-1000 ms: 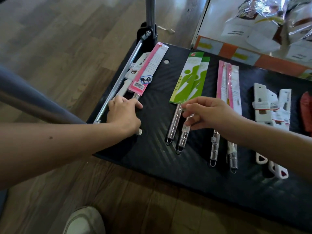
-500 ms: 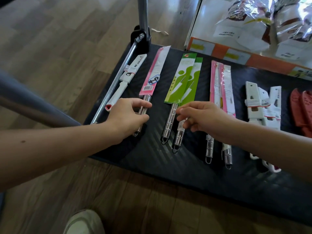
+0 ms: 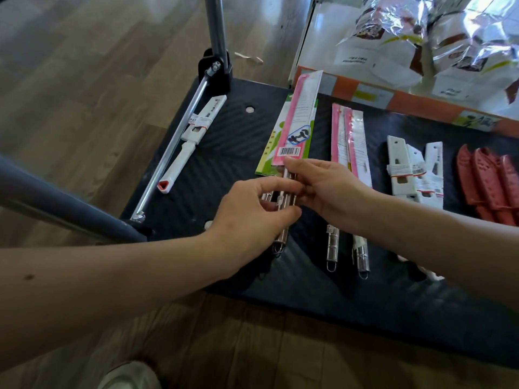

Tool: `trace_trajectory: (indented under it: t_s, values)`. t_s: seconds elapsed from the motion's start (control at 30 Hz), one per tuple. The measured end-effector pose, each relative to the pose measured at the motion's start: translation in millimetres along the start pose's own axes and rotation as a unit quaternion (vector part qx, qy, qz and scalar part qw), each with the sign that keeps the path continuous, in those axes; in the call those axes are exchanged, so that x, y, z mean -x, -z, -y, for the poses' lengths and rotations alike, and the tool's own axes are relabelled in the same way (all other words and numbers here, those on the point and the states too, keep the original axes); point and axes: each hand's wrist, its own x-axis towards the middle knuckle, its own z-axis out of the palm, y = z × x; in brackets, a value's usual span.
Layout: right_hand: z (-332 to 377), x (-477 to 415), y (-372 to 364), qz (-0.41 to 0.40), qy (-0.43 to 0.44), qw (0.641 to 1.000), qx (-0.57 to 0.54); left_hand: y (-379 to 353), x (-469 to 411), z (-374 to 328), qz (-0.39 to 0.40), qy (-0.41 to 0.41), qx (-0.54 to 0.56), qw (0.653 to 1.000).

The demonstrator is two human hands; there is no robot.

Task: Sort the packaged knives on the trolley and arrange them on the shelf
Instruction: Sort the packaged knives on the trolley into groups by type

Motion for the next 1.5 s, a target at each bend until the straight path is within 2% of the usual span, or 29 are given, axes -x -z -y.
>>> trace_trajectory:
  t_s: [0.17, 0.3, 0.5, 0.73, 0.87, 1.1, 1.2, 1.33, 1.5]
  values:
    - [-1.2, 1.8, 6.0, -0.013, 0.021, 0.999, 0.044, -1.4, -4.1, 1.7, 0.023, -0.025, -0.024, 0.999]
    - [2.0, 1.6, 17.4, -0.048, 0.033, 0.996, 0.065, -5.4, -14.5, 0.3, 0.010, -0.044, -0.037, 0.998]
    - [-6.4, 7.1, 51.6, -0.140, 0.006, 0.984, 0.106, -14.8, -26.0, 4.9, -0.007, -0.024, -0.053, 0.998]
    - [-19.3, 17.5, 77.0, -0.169, -0.035, 0.969, 0.179, -24.0, -36.9, 4.0, -0.019, -0.036, -0.083, 0.996]
    - [-22.1, 17.6, 77.7, -0.167, -0.019, 0.951, 0.261, -27.1, -38.0, 5.0, -0.018, -0.026, -0.097, 0.995]
    - [-23.6, 20.7, 73.2, -0.199, 0.004, 0.939, 0.280, -28.8, -35.2, 8.2, -0.021, -0.003, -0.102, 0.995]
    - [-21.0, 23.4, 70.7, -0.209, 0.047, 0.930, 0.297, -27.1, -35.1, 10.0, -0.033, 0.002, -0.126, 0.991]
    - [-17.3, 23.2, 60.5, -0.192, 0.095, 0.926, 0.312, -14.2, -40.1, 19.5, -0.074, 0.018, -0.206, 0.976]
    - [-17.4, 24.5, 37.2, -0.110, 0.134, 0.927, 0.334, 13.3, -53.9, 20.9, -0.157, 0.053, -0.241, 0.956]
